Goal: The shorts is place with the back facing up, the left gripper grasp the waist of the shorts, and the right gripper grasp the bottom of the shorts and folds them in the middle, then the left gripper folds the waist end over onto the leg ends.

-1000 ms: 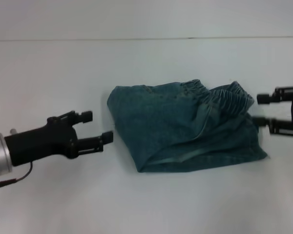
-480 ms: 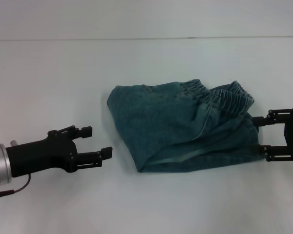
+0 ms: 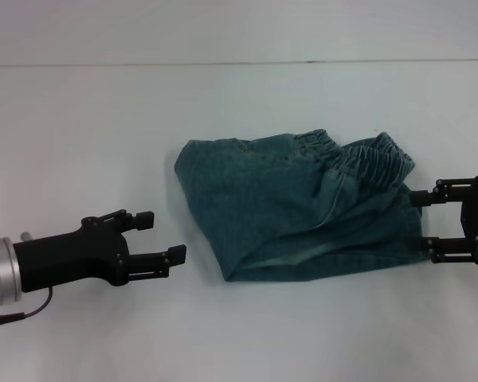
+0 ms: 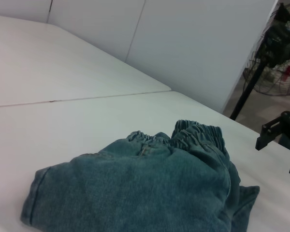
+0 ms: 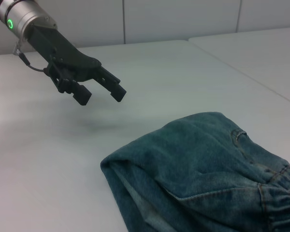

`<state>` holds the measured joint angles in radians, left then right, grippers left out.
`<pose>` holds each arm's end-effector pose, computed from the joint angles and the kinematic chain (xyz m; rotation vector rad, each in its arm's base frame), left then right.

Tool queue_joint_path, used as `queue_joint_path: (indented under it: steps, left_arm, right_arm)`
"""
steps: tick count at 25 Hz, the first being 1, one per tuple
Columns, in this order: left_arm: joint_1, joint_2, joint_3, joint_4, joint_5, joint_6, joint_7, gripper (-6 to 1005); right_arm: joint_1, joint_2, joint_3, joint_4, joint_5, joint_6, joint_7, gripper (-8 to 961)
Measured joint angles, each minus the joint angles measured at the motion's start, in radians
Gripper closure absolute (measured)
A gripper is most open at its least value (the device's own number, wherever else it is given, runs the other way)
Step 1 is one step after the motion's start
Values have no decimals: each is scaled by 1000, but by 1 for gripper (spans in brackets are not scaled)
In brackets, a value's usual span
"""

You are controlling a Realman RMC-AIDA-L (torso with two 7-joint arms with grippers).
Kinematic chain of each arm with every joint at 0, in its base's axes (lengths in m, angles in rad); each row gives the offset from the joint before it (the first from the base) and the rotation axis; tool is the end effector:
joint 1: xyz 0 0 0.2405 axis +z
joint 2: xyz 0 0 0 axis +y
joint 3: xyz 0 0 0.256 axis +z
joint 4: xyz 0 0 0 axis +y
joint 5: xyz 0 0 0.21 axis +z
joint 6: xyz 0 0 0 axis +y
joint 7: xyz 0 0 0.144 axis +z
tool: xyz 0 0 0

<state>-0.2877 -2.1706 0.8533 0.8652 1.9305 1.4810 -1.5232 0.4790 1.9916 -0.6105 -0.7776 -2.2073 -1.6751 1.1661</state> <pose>-0.2871 0.2846 -0.0165 -2.6166 -0.8609 -0.6473 0.3034 0.3131 0.0514 -2.8111 0.2791 0.3493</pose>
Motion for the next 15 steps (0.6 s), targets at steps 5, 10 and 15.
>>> queue_joint_path:
  steps: [5,10,15]
  left_arm:
    - [-3,0,8,0,1,1,-1,65]
    - [-9,0,9,-2,7,1,-3,65]
    - [-11,0,11,-4,9,1,-3,65]
  right_arm:
    - [-2,1,0,0,0,0,-1,247]
    - [-3,1,0,0,0,5,-1,247]
    - [-4,1,0,0,0,11,-1,247]
